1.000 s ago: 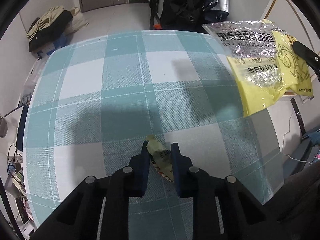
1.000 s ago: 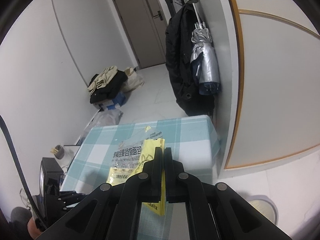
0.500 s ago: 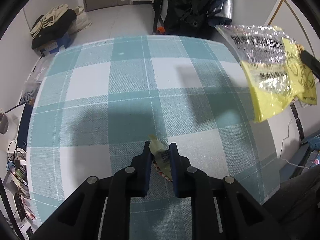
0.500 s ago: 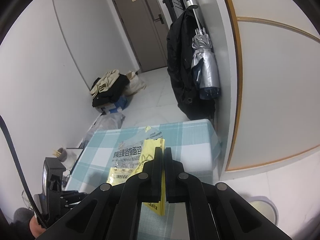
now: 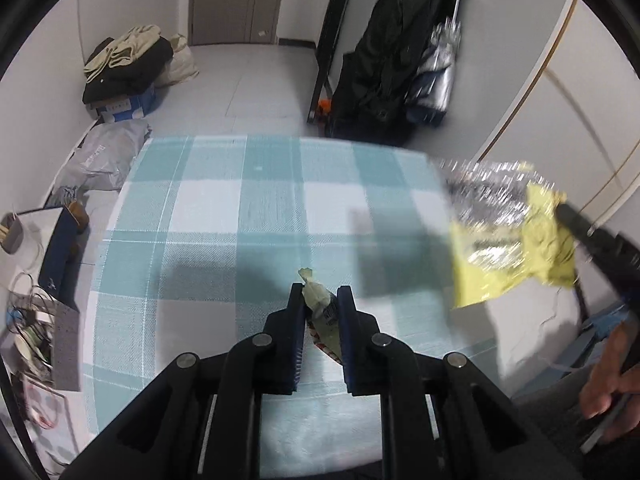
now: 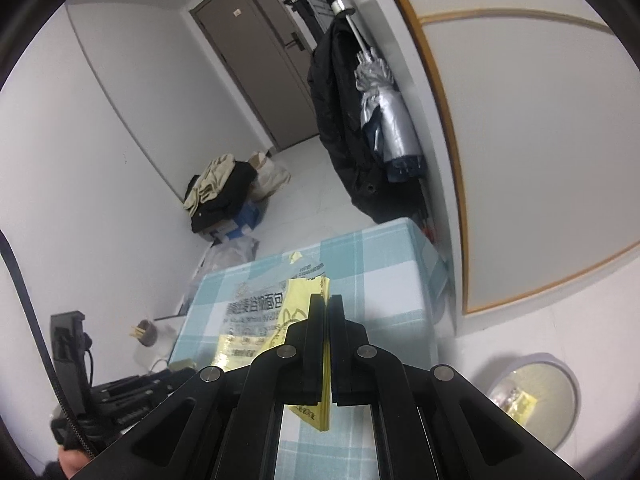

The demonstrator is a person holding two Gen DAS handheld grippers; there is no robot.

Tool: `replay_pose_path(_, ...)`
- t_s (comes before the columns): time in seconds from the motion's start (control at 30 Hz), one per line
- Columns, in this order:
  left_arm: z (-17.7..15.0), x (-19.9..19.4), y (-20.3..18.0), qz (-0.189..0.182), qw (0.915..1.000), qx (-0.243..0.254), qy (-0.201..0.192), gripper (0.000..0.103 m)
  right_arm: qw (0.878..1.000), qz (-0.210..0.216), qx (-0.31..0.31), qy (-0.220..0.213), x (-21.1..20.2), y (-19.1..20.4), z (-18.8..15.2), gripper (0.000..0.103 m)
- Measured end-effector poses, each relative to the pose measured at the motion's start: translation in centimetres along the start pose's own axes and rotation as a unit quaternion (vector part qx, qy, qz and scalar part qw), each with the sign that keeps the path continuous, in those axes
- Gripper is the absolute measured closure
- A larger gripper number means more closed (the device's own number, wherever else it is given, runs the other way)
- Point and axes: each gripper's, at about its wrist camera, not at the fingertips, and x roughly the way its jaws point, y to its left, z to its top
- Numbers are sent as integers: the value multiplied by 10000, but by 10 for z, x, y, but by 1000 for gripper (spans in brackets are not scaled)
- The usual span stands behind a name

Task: Collect trash
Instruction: 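Carry the crumpled wrapper and printed bag to the white bin with both tools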

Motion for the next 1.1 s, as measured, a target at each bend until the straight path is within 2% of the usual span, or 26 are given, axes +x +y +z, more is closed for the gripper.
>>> replay_pose_path(0.37, 9, -49, -24, -354, 9972, 89, -651, 92, 9974, -51, -322, -641, -67, 14, 13, 101)
replay_pose_path(0.57, 17, -68, -54, -628, 9935, 277, -909, 92, 9939, -186, -411, -1009, -111, 3, 20, 101)
replay_pose_path(0.87, 21, -72, -113, -1124, 9872, 653, -927, 92, 9866, -691, -24, -1477, -180, -60, 21, 101)
replay_pose_path(1.1, 25, -48, -172, -1548, 9805, 1027, -647, 92, 9835, -1161, 294, -1358, -192, -114, 7, 101)
